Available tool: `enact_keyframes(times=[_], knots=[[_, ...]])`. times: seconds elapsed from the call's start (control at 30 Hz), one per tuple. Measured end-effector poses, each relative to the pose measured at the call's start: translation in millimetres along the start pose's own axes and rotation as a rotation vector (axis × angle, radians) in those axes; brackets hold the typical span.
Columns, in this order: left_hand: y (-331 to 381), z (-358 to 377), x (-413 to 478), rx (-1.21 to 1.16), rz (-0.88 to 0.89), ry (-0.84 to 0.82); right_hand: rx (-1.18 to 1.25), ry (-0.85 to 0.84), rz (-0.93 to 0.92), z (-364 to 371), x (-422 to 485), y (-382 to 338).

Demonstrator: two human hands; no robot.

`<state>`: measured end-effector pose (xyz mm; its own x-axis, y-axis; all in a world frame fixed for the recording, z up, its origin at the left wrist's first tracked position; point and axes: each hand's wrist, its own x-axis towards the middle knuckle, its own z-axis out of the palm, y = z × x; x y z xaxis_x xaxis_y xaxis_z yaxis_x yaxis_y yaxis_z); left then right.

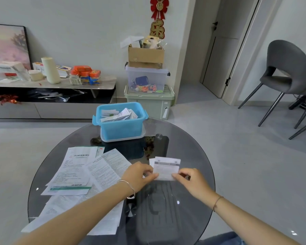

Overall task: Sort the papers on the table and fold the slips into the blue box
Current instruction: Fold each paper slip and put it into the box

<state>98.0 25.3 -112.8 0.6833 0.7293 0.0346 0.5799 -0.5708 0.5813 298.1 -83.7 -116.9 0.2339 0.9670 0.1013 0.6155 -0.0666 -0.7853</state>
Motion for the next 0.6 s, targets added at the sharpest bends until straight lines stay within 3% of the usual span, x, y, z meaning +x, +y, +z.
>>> enact_keyframes(times=[0.17, 0.3, 0.43, 0.6], knots=[[9, 3, 6, -0.199, -0.205, 0.049, 0.067, 0.063, 0.172, 11, 20, -3], [9, 0, 2, 0.056, -0.112, 0.185, -0.024, 0.065, 0.233, 13, 29, -3], [10, -4, -7, 0.257, 0.19, 0.012, -0.077, 0.066, 0.269, 15, 35, -2], [18, -7, -21, 0.368, 0.215, -0.179, -0.094, 0.072, 0.271, 16, 37, -5]])
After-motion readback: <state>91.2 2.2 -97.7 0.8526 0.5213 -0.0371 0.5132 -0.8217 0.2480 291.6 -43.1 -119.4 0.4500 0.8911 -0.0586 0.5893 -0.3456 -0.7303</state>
